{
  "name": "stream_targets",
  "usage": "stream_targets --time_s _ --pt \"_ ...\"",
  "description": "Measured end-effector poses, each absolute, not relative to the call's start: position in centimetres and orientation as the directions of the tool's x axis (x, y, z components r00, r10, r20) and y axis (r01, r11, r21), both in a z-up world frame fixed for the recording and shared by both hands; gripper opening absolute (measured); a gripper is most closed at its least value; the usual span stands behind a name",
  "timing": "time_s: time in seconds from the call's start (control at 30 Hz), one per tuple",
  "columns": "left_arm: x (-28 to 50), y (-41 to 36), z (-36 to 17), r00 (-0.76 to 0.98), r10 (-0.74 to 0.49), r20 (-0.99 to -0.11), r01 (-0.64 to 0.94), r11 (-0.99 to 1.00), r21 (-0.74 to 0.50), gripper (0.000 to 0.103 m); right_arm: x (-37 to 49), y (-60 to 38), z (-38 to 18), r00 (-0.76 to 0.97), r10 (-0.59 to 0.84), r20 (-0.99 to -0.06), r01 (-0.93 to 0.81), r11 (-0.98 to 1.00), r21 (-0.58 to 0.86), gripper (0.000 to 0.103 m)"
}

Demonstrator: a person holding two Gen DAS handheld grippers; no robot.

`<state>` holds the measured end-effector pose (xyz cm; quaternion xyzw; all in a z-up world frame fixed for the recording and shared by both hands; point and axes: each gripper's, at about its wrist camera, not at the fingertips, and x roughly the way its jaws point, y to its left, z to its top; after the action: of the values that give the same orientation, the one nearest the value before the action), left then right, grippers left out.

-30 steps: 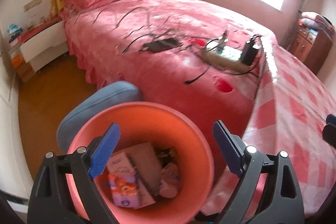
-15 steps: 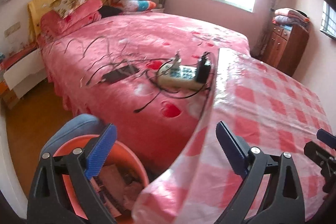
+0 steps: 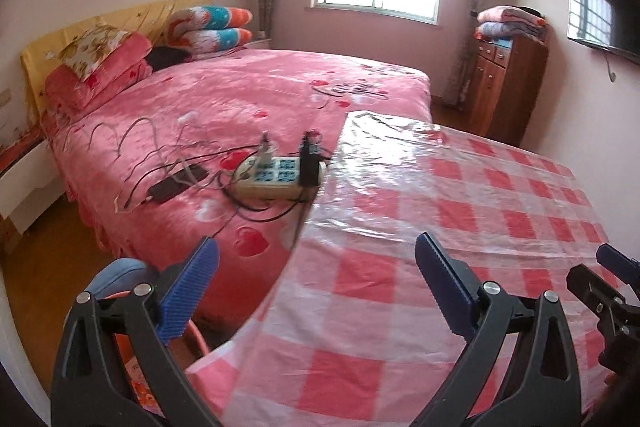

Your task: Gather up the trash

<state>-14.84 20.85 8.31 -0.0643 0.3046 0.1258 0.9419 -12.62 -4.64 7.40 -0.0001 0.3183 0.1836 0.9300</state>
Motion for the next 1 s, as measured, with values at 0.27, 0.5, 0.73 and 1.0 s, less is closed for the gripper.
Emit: stream_targets --time_s 0.27,0.5,0.73,1.0 --pt "-14.2 16.3 10.0 0.816 0.133 -0.563 -0.190 0.981 -0.043 0.099 -14.0 -8.5 8.5 0.804 0.262 -0.534 -0.261 0.962 0.079 0.093" --pt "-14.1 11.9 11.4 0.838 0.061 -0.542 -0.102 0.994 -0.045 0.099 -15.2 -12.6 9.4 0.856 0.182 -0.484 -0.165 0.983 0.078 0.095" --pt "-14.6 7.8 12.5 0.857 0.004 -0.515 -0.020 0.999 -0.026 0.099 -16.3 -16.7 9.8 0.883 0.097 -0.459 -0.053 0.993 0.108 0.095" --pt "-15.1 4.9 13.6 0.872 -0.033 -0.489 0.041 0.999 0.006 0.099 -17.6 -20.4 10.3 0.904 0.031 -0.426 0.037 0.988 0.150 0.095"
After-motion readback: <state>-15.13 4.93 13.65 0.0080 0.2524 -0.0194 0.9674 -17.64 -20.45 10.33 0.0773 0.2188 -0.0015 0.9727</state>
